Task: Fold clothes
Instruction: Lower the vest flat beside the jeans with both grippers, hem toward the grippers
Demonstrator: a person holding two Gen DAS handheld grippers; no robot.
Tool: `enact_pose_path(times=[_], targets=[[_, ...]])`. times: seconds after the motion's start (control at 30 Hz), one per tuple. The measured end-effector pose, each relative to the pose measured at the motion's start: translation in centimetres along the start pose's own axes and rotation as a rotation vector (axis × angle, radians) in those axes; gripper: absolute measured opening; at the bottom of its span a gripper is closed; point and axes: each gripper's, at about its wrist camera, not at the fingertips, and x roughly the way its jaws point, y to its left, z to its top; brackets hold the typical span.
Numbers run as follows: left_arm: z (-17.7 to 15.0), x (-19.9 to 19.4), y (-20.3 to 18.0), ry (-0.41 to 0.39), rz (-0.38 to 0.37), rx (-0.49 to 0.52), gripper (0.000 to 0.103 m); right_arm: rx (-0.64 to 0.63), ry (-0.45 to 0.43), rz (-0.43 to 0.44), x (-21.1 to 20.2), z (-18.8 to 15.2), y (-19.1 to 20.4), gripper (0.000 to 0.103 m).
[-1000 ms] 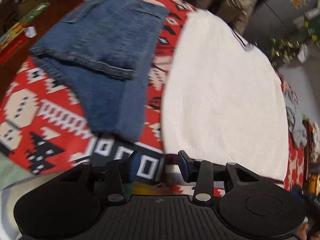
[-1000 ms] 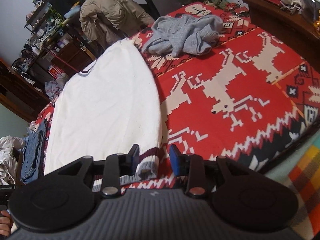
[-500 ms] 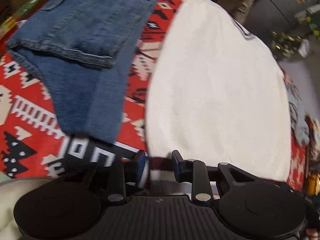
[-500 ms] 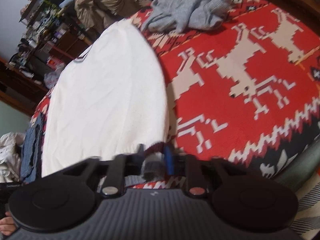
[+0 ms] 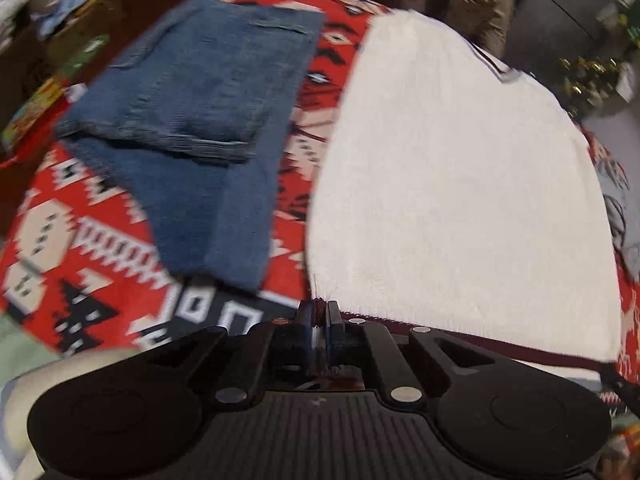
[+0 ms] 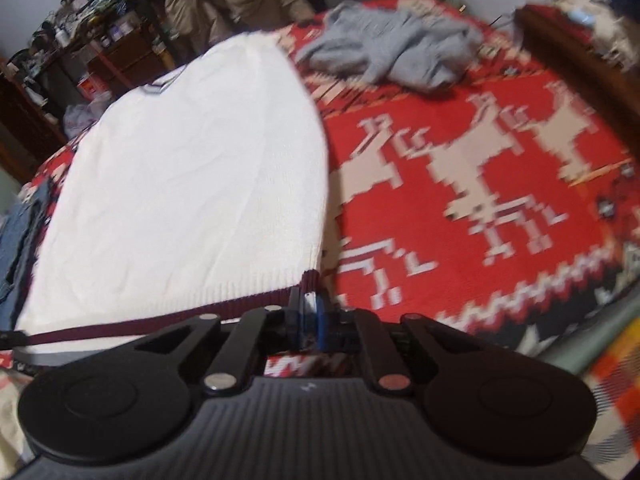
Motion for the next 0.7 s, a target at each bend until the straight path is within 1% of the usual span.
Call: enact_pose_path(times=[0.03, 0.07, 0.1, 0.13, 0.17, 0.2, 0.27, 0.33, 0.4, 0.5, 0.57, 0.6, 0.63, 0.7], targets=[[-0.2, -0.5, 0.5, -0.002, -0.002, -0.018, 0.007, 0.024, -0.015, 0.01, -0.9, 0.0, -0.6, 0.005], [-0.4, -0.7, 0.9, -0.002, 0.024, -0.022, 0.005, 0.043, -0.021, 0.025, -1.7, 0.0, -1.1, 0.005], [-0.5, -0.4, 1.1, 0.014, 0.064, -0.023, 0.0, 0.052, -0.02, 0.031, -2.2, -0.2, -1.5, 0.005], [-0.5, 0.0, 1.4, 0.034, 0.107, -0.025, 0.0, 0.054, -0.012, 0.014, -2.3, -0.3, -1.6, 0.005], [-0.5, 0.4, 1.6, 0.054, 0.15, -0.026, 0.0, 0.05, 0.007, -0.025, -1.8, -0.4, -1.8, 0.005], [-0.4, 0.5, 1.7, 0.054, 0.146, -0.03, 0.0, 0.051, 0.035, -0.055, -1.1, -0.4, -1.9, 0.005], [-0.1, 0.3, 1.6, 0.039, 0.106, -0.029, 0.0, 0.053, 0.066, -0.083, 0.2, -0.4, -1.7, 0.006], [-0.4, 0.3, 1.3, 0.037, 0.048, -0.006, 0.0, 0.018, 0.074, -0.092, 0.4, -0.4, -1.1, 0.006], [-0.5, 0.5, 1.3, 0.043, 0.003, -0.003, 0.002, 0.015, 0.083, -0.079, 0.4, -0.7, -0.9, 0.007], [-0.4, 0.8, 1.4, 0.058, -0.082, -0.017, 0.009, 0.071, 0.09, -0.048, 0.4, -0.7, -1.8, 0.007], [-0.6, 0.8, 0.5, 0.061, -0.111, -0.012, 0.01, 0.099, 0.092, -0.034, 0.3, -0.7, -2.1, 0.008], [-0.7, 1.0, -0.1, 0.066, -0.12, -0.004, 0.012, 0.102, 0.092, -0.031, 0.4, -0.7, -2.1, 0.008], [-0.7, 1.3, -0.6, 0.076, -0.133, 0.006, 0.019, 0.1, 0.092, -0.029, 0.4, -0.7, -2.1, 0.008], [-0.6, 2.1, -1.7, 0.099, -0.162, 0.027, 0.026, 0.095, 0.092, -0.025, 0.5, -0.7, -2.0, 0.008]])
